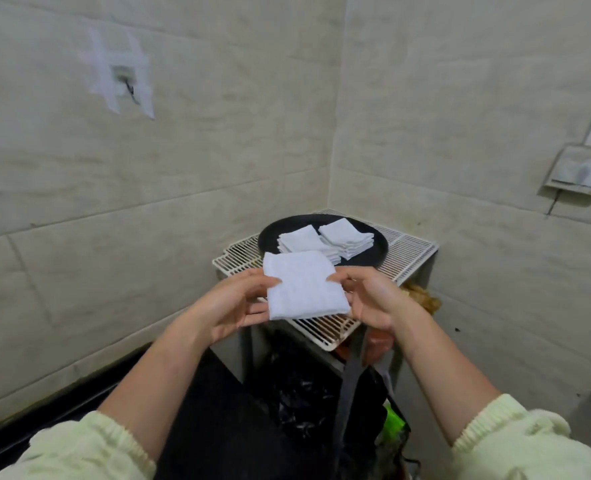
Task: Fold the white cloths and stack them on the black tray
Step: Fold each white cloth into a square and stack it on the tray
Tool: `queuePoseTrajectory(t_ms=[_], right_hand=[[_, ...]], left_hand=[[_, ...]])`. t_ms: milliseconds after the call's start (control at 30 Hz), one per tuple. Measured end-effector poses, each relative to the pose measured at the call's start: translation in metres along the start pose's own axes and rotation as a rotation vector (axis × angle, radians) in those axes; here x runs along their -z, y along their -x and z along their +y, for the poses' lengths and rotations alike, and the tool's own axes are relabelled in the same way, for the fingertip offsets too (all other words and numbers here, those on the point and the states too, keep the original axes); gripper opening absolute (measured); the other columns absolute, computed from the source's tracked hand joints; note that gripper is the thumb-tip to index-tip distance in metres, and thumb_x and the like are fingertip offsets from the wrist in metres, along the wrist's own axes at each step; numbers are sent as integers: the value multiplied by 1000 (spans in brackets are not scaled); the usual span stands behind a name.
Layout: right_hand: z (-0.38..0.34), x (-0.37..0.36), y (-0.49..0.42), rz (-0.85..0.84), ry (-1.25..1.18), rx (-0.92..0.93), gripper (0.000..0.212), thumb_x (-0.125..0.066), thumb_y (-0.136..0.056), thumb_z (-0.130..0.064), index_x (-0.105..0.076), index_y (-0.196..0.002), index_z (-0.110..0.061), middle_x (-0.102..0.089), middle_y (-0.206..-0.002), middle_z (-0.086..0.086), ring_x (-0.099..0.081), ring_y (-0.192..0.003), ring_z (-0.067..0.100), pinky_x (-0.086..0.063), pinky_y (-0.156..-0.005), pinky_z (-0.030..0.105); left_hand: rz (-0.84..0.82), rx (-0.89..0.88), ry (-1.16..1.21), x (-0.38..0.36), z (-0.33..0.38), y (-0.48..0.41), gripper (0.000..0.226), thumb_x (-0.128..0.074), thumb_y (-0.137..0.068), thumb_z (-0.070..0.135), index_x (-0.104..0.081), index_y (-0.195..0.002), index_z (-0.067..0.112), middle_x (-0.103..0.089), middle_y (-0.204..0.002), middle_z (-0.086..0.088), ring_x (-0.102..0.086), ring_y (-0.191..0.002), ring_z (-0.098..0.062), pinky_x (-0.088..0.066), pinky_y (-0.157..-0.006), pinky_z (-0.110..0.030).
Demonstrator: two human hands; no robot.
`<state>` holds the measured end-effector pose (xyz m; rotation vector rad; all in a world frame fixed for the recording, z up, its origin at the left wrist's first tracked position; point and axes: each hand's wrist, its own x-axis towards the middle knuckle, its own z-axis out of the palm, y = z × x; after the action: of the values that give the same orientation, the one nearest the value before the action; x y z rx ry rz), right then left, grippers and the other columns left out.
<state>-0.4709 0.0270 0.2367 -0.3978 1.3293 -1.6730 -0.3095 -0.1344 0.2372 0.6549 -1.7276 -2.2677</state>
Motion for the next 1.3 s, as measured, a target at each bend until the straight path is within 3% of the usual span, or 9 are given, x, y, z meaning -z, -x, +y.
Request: queuePoseTrajectory(t_ms=[133, 233, 467, 567, 800, 867, 1000, 1133, 1300], right_hand=[[-40, 31, -37, -25, 8, 34, 36, -54, -84, -2, -60, -120, -3, -63, -104, 13, -67, -78, 22, -58, -61, 31], [-68, 57, -68, -17, 76, 33, 27, -54, -84, -2, -65, -108, -3, -64, -96, 11, -63, -77, 22, -51, -66, 32], [-141, 123, -144, -23, 216, 18, 11, -55, -85, -1, -64, -88, -7, -63, -85, 8, -62, -72, 20, -52, -62, 30], [-165, 149, -172, -24, 288, 22, 11, -56, -85, -1, -65, -91, -6, -64, -82, 7, -63, -69, 18, -51, -62, 28], [-191, 184, -221, 19, 353, 14, 8, -59, -87, 0, -65, -92, -3, -62, -74, 6, -61, -50, 11, -50, -43, 20], [-188, 190, -235, 49, 426, 0, 6, -61, -86, -1, -65, -88, -4, -62, -71, 5, -59, -55, 13, -50, -45, 20], [-176, 197, -260, 72, 521, -48, 9, -62, -85, -2, -66, -91, -7, -62, -54, -2, -56, -40, 6, -49, -50, 23], [-164, 200, -272, 86, 563, -45, 17, -63, -85, -2, -69, -100, -6, -67, -74, 4, -61, -63, 13, -49, -55, 24], [-155, 196, -280, 85, 568, -18, 11, -65, -86, -1, -66, -89, -11, -64, -77, 4, -59, -67, 13, -46, -51, 21]], left_hand=[[76, -27, -21, -28, 24, -52, 4, -61, -90, 18, -61, -94, 20, -65, -80, 0, -66, -56, -12, -57, -54, -22], [100, -38, 0, -49, 33, -88, 12, -60, -91, 17, -62, -103, 15, -68, -73, 0, -66, -54, -11, -56, -53, -22], [238, -79, 31, -100, 50, -175, 24, -65, -91, 20, -58, -112, 10, -65, -88, -5, -61, -66, -16, -55, -54, -21], [274, -94, 30, -119, 57, -211, 23, -64, -91, 17, -58, -111, 8, -63, -95, -10, -59, -73, -20, -56, -55, -22], [382, -90, 11, -141, 54, -273, 25, -64, -91, 10, -57, -114, 5, -67, -93, -8, -64, -63, -15, -55, -54, -22], [433, -78, -4, -142, 49, -285, 28, -65, -90, 8, -55, -116, 5, -66, -98, -12, -63, -67, -18, -56, -56, -24], [511, -31, -57, -138, 38, -305, 30, -65, -89, 9, -54, -117, 3, -67, -109, -19, -65, -75, -22, -54, -57, -27], [532, 11, -77, -134, 27, -313, 32, -64, -90, 10, -55, -119, -1, -67, -113, -21, -66, -82, -25, -54, -55, -25], [563, 9, -100, -128, 24, -317, 28, -63, -91, 10, -57, -116, 0, -68, -109, -18, -67, -84, -25, -57, -61, -28]])
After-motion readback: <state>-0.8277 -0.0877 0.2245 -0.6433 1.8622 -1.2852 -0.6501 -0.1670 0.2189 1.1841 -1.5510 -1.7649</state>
